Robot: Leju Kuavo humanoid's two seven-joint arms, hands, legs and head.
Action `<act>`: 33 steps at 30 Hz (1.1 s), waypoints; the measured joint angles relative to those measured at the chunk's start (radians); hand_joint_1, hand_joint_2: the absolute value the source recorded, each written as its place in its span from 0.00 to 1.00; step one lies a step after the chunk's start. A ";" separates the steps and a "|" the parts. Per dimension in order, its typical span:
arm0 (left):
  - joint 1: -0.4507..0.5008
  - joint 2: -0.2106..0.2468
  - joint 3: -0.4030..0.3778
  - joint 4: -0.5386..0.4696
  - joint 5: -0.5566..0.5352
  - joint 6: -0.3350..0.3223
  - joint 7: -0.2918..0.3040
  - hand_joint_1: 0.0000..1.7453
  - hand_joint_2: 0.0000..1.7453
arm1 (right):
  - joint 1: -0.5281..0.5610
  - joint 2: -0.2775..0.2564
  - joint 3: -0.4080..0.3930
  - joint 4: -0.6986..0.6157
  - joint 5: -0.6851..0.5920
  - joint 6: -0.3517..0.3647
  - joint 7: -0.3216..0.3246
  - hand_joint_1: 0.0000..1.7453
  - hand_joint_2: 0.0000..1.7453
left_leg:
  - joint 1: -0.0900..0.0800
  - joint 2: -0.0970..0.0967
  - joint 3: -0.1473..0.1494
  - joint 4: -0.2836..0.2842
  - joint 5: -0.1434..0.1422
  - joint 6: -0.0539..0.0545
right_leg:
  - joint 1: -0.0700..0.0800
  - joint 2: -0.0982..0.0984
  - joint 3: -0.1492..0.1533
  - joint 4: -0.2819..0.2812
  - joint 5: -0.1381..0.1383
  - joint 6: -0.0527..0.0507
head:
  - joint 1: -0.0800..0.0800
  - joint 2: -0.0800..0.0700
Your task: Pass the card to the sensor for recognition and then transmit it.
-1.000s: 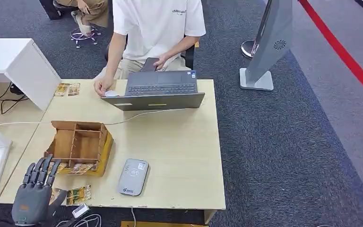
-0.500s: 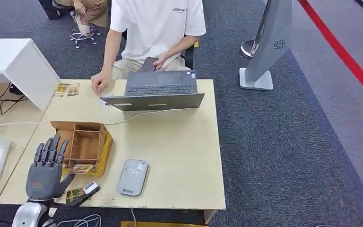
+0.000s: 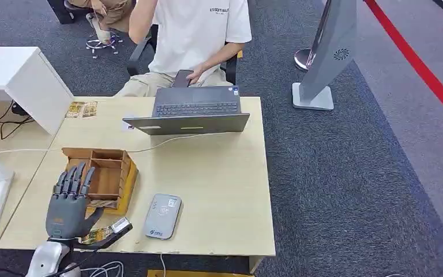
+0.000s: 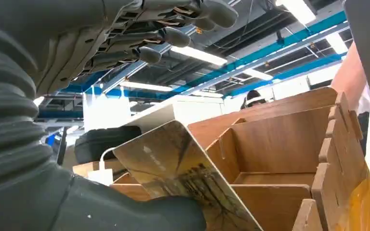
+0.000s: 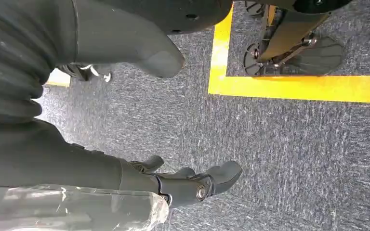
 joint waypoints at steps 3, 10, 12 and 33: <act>0.000 0.000 -0.010 0.004 0.009 0.002 0.005 0.00 1.00 | 0.000 -0.001 0.000 0.000 -0.002 0.000 0.000 0.00 1.00 | 0.000 0.000 0.000 0.000 0.000 0.000 | 0.000 0.000 0.000 0.000 0.000 0.000 | 0.000 0.000; 0.000 0.005 -0.024 0.013 0.025 0.005 0.011 1.00 1.00 | 0.000 -0.003 0.000 0.000 -0.010 -0.002 0.000 0.00 1.00 | 0.000 0.000 0.000 0.000 0.000 0.000 | 0.000 0.000 0.000 0.000 0.000 0.000 | 0.000 0.000; -0.001 0.006 -0.028 0.021 0.044 0.005 0.011 1.00 1.00 | 0.000 -0.003 0.000 0.000 -0.011 -0.002 -0.002 0.00 1.00 | 0.000 0.000 0.000 0.000 0.000 0.000 | 0.000 0.000 0.000 0.000 0.000 0.000 | 0.000 0.000; 0.002 0.058 -0.109 0.048 0.146 0.002 0.042 1.00 1.00 | 0.002 -0.007 0.000 0.001 -0.016 0.000 -0.010 0.00 1.00 | 0.000 0.000 0.000 0.000 0.000 0.000 | 0.000 0.000 0.000 0.000 0.000 0.000 | 0.000 0.000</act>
